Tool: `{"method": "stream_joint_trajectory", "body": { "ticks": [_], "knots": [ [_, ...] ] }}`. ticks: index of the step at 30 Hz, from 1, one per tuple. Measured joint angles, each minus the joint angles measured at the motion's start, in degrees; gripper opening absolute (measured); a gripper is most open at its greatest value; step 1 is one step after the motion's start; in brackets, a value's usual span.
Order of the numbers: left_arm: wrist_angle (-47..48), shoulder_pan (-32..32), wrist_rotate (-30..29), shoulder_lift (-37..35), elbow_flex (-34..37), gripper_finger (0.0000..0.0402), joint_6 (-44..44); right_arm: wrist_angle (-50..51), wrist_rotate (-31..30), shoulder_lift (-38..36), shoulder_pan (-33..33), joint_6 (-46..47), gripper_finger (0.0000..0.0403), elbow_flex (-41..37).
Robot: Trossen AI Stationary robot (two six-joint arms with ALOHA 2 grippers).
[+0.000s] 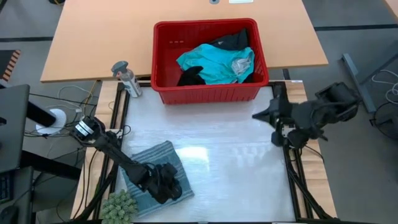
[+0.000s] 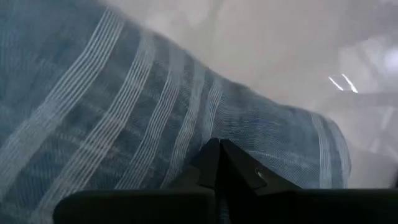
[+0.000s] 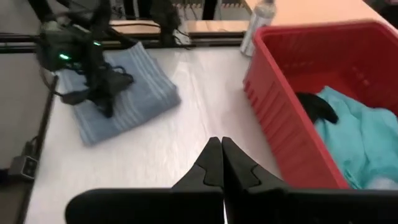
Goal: Fold Laundry from Bin
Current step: Move the folded patterned blue shirt to the bottom left of the table, then fold the light blue shorts from the red organizer bin
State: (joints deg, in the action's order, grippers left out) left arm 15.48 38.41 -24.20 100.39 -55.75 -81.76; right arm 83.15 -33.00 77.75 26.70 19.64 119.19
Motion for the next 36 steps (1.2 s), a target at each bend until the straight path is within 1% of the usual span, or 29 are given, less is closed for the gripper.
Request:
{"method": "stream_joint_trajectory", "body": {
  "ticks": [1,3,6,8,13,16,18,20,22,24,25,26,28,30,32,34,36],
  "knots": [
    [-0.02,0.72,1.20,-0.02,0.00,0.0000,-1.80,0.89,-0.05,-0.34,-0.04,0.01,0.0014,0.06],
    [0.00,2.36,1.73,-0.04,0.00,0.0000,-5.14,2.55,-0.02,-0.43,-0.04,0.00,0.0014,0.12],
    [0.32,4.22,-0.81,-0.29,-0.13,0.0000,-9.70,4.51,-0.13,-0.31,-0.17,-0.96,0.0015,0.12],
    [0.80,4.50,-1.29,-0.34,-1.39,0.0000,-10.76,5.40,-1.05,-0.05,-0.15,-2.34,0.0015,0.08],
    [0.57,4.42,0.42,-0.34,-8.66,0.0000,-6.77,6.82,-4.45,-0.75,-1.21,-4.99,0.0016,0.05],
    [0.66,3.81,-1.76,-0.35,-15.13,0.0000,-2.52,6.78,-6.10,-1.22,-3.51,-6.78,0.0020,0.00],
    [1.01,2.47,-6.15,-0.39,-19.87,0.0000,2.57,6.81,-8.86,-1.63,-6.39,-7.92,0.0024,-0.54],
    [3.41,0.45,-12.20,-0.39,-25.26,0.0000,8.62,6.54,-12.43,-1.84,-10.08,-7.97,0.0026,-1.13],
    [7.05,-2.35,-17.01,-0.39,-31.41,0.0000,16.81,6.34,-16.37,-2.02,-14.74,-8.07,0.0027,-1.74],
    [12.06,-5.86,-19.98,-0.39,-38.37,0.0000,26.28,4.87,-18.88,-2.02,-20.27,-8.65,0.0029,-2.50],
    [14.37,-8.00,-19.95,-0.39,-41.92,0.0001,31.58,3.86,-19.03,-2.01,-23.22,-10.32,0.0031,-2.75],
    [16.67,-10.32,-18.53,-0.42,-45.49,0.0002,37.22,2.57,-18.38,-1.96,-26.19,-12.95,0.0035,-2.88],
    [20.60,-15.10,-12.86,-0.48,-52.34,0.0010,48.28,-0.01,-13.88,-1.46,-32.66,-19.19,0.0049,-2.90],
    [23.72,-20.07,-6.64,-0.48,-58.60,0.0026,57.99,-3.28,-7.39,-0.80,-39.41,-25.15,0.0072,-2.92],
    [26.57,-24.68,-1.66,-0.48,-64.69,0.0047,67.55,-7.08,-0.66,0.36,-46.33,-31.81,0.0102,-2.92],
    [30.16,-29.03,1.00,-0.49,-70.43,0.0073,76.53,-11.53,5.47,2.11,-52.93,-38.23,0.0137,-2.92],
    [34.05,-33.63,2.22,-0.52,-75.51,0.0101,85.41,-15.86,9.58,4.58,-59.38,-43.80,0.0176,-2.92]
  ]
}}
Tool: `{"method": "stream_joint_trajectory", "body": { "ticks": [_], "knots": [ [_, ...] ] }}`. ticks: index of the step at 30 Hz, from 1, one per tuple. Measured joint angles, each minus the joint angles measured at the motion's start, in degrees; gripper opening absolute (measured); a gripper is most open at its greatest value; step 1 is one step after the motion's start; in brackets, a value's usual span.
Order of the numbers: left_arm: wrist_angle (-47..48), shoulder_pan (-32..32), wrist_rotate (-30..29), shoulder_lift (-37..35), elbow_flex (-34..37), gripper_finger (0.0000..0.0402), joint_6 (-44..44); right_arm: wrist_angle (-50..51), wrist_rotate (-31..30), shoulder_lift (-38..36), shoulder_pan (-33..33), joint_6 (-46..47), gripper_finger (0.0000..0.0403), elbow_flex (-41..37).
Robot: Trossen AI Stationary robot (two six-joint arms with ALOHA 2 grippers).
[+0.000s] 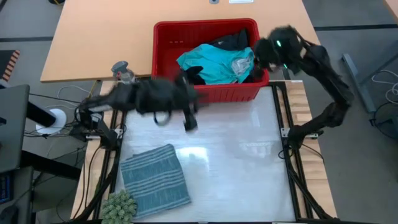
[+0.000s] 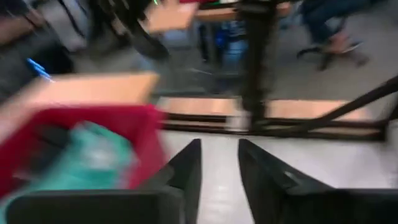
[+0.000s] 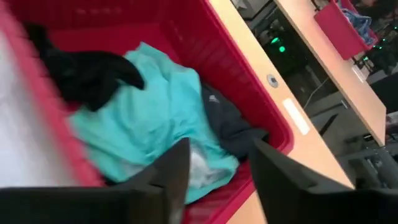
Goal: Fold Laundry from Bin
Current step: Fold the light blue shorts from the red organizer bin
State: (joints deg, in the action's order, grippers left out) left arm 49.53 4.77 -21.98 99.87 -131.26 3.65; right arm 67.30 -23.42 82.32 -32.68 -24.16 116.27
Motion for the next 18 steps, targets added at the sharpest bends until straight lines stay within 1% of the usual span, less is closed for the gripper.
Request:
{"method": "stream_joint_trajectory", "body": {
  "ticks": [2,4,6,9,11,14,18],
  "knots": [
    [2.87,-4.50,0.78,-0.04,-3.81,0.0131,6.58,-3.60,4.18,3.06,-5.74,-4.46,0.0213,0.00],
    [2.36,-9.17,2.04,-1.66,-2.80,0.0159,10.18,-6.55,8.81,6.83,-10.62,-7.81,0.0243,0.00],
    [3.66,-13.96,4.13,-2.77,-1.78,0.0184,10.58,-8.68,11.95,11.06,-14.80,-10.45,0.0263,0.00],
    [7.49,-20.70,8.41,-3.29,-1.69,0.0212,9.52,-11.04,16.39,17.55,-19.06,-12.72,0.0269,-0.01],
    [8.86,-24.32,10.77,-3.28,-1.69,0.0222,9.36,-11.83,17.74,21.98,-20.85,-13.49,0.0269,0.00],
    [10.24,-28.79,14.22,-3.27,-1.66,0.0226,9.63,-12.66,19.09,28.35,-22.87,-14.76,0.0270,-0.07],
    [10.01,-32.69,16.99,-3.27,-1.62,0.0225,9.24,-12.68,19.21,34.16,-25.03,-17.68,0.0270,-0.07]
  ]
}}
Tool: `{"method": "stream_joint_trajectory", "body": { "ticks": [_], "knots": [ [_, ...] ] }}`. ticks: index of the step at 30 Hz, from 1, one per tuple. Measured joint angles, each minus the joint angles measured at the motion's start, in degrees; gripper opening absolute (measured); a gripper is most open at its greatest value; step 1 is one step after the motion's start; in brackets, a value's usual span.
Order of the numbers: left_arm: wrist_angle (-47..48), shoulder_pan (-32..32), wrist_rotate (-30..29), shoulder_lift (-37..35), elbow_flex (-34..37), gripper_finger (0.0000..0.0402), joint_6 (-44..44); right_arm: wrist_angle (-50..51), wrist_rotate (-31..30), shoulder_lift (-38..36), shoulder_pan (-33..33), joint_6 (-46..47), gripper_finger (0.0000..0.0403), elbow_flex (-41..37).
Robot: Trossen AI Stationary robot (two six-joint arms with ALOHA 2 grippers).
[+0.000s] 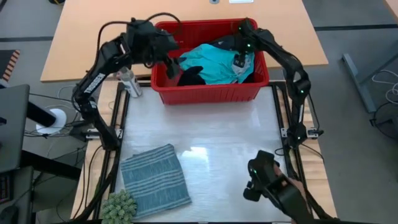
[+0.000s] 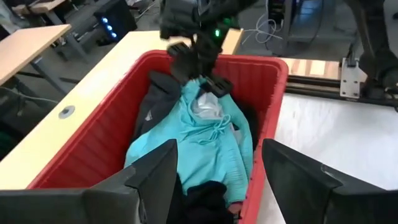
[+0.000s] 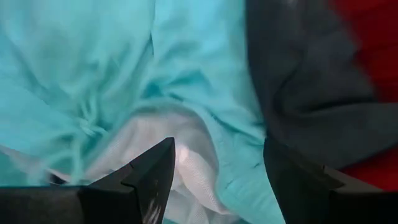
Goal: Fold Laundry from Bin
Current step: Fold the light blue shorts from the red organizer bin
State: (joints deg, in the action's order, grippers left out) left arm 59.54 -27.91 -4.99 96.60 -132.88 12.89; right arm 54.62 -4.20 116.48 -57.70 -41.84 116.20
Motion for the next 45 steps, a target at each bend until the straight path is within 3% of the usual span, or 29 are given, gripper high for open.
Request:
{"method": "stream_joint_trajectory", "body": {
  "ticks": [6,11,17,20,24,29,37,45],
  "knots": [
    [-1.84,-2.67,2.22,0.57,-0.02,0.0225,-3.15,0.81,0.51,3.83,-2.72,-1.38,0.0270,0.02],
    [-10.70,-3.73,2.32,5.04,-0.02,0.0224,-3.16,1.43,4.64,0.50,-2.85,-0.20,0.0270,1.79],
    [-26.91,-10.11,17.02,19.96,0.07,0.0224,-9.45,1.70,4.92,-10.59,-2.70,8.90,0.0270,7.61],
    [-33.88,-10.95,14.33,27.37,0.11,0.0218,-8.83,1.11,4.88,-15.96,-2.85,14.28,0.0270,7.67],
    [-43.72,-10.05,15.06,35.66,0.07,0.0209,-8.77,1.15,4.98,-21.82,-2.59,16.93,0.0270,7.82],
    [-47.85,-7.00,10.73,42.92,-1.79,0.0206,-9.31,4.20,4.89,-24.75,-2.68,19.21,0.0270,7.63],
    [-54.19,-3.29,-1.29,46.98,-2.08,0.0206,-1.74,8.85,4.89,-26.09,-2.83,19.97,0.0270,7.62],
    [-51.44,-5.06,-0.64,47.04,-2.12,0.0206,-8.59,11.53,5.63,-26.06,-2.83,19.44,0.0270,7.21]
  ]
}}
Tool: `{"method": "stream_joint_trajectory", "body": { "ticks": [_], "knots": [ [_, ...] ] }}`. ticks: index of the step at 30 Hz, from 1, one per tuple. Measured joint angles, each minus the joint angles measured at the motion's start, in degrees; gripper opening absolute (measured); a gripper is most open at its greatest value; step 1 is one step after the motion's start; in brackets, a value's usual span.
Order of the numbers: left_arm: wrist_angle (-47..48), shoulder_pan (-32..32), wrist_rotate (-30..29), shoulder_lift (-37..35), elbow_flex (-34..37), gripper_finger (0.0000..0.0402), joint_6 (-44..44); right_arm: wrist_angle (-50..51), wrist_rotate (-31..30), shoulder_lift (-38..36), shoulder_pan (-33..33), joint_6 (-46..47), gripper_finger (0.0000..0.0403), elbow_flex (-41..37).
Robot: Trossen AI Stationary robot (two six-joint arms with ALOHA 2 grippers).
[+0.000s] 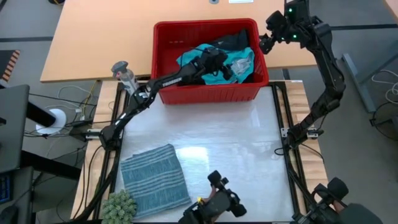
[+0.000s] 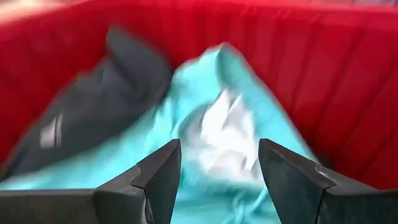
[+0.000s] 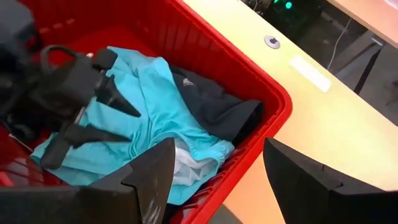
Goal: Fold Laundry from Bin
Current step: Fold the light blue shorts from the red organizer bin
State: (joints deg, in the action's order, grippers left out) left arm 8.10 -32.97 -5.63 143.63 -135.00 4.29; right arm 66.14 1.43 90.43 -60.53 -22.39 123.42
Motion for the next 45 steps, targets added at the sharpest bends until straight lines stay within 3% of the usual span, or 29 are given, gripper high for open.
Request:
{"method": "stream_joint_trajectory", "body": {
  "ticks": [7,15,19,34,45],
  "knots": [
    [2.14,-3.11,-3.96,-0.02,0.09,0.0206,-5.70,0.32,1.61,1.45,-0.07,-1.49,0.0270,0.00],
    [13.26,-8.85,-4.51,-0.02,0.30,0.0206,-9.28,1.06,3.90,5.27,0.00,-2.61,0.0270,0.00],
    [14.55,-10.69,-8.11,-0.02,0.87,0.0206,-9.35,1.15,5.18,6.56,0.00,-3.13,0.0270,0.00],
    [29.94,-12.57,-6.48,-0.07,0.92,0.0206,0.50,1.14,7.63,7.82,0.00,-3.39,0.0270,0.00],
    [31.77,-14.08,-3.56,-0.26,5.85,0.0206,0.15,1.16,7.76,7.83,0.02,-3.56,0.0270,0.00]
  ]
}}
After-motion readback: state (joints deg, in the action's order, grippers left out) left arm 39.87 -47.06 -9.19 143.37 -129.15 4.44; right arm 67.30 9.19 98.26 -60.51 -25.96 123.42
